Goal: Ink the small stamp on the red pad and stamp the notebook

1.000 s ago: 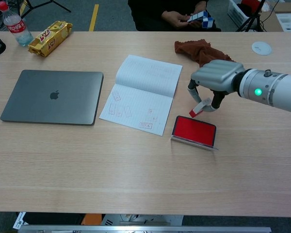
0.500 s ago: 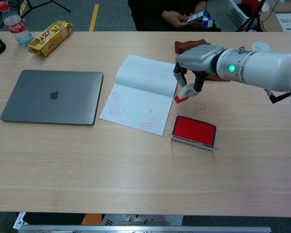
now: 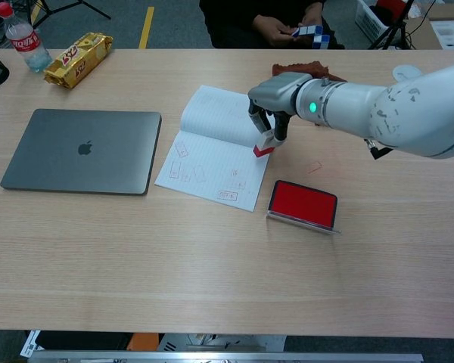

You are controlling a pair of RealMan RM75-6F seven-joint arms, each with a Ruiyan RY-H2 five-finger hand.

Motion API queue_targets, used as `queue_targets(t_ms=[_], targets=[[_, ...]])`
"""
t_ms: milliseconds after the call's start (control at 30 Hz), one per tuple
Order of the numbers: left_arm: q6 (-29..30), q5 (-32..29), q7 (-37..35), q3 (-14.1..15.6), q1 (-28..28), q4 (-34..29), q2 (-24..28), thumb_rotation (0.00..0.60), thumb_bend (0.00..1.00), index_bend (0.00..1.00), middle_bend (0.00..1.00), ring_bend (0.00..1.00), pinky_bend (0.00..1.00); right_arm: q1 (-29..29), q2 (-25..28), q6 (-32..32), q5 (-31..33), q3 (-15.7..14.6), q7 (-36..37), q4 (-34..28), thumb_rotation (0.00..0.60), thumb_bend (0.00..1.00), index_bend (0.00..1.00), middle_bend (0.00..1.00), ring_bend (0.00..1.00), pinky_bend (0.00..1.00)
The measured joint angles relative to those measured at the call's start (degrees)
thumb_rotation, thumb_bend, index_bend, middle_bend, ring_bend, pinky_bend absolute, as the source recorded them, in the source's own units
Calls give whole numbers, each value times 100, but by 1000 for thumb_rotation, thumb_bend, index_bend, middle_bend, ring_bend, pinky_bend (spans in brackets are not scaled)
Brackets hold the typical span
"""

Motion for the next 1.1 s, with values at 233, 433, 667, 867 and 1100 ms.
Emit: queue_targets(t_ms=[233, 433, 667, 867, 1100], targets=[[-66, -66, 20, -3, -17, 22, -11, 600, 269, 166, 64, 93, 113, 351, -337, -145, 516, -133, -263, 423, 600, 607, 709, 503, 298, 388], [-124, -127, 28, -9, -35, 42, -15, 600, 269, 165, 62, 93, 113, 556, -547, -245, 829, -227, -374, 624, 600, 607, 714, 503, 298, 388], [-142, -175, 22, -21, -40, 60, -22, 600, 269, 165, 61, 93, 112, 717, -739, -299, 1027, -292, -440, 858, 600, 607, 716, 503, 298, 388], [-145, -215, 0, -27, -29, 82, -16, 600, 269, 165, 59, 93, 113, 819, -868, -330, 1165, -337, -491, 1027, 600, 606, 720, 503, 298, 388], [-154, -226, -21, -20, -22, 106, -21, 600, 268, 165, 58, 93, 113, 906, -1026, -286, 1238, -424, -617, 1119, 600, 606, 726, 503, 298, 388]])
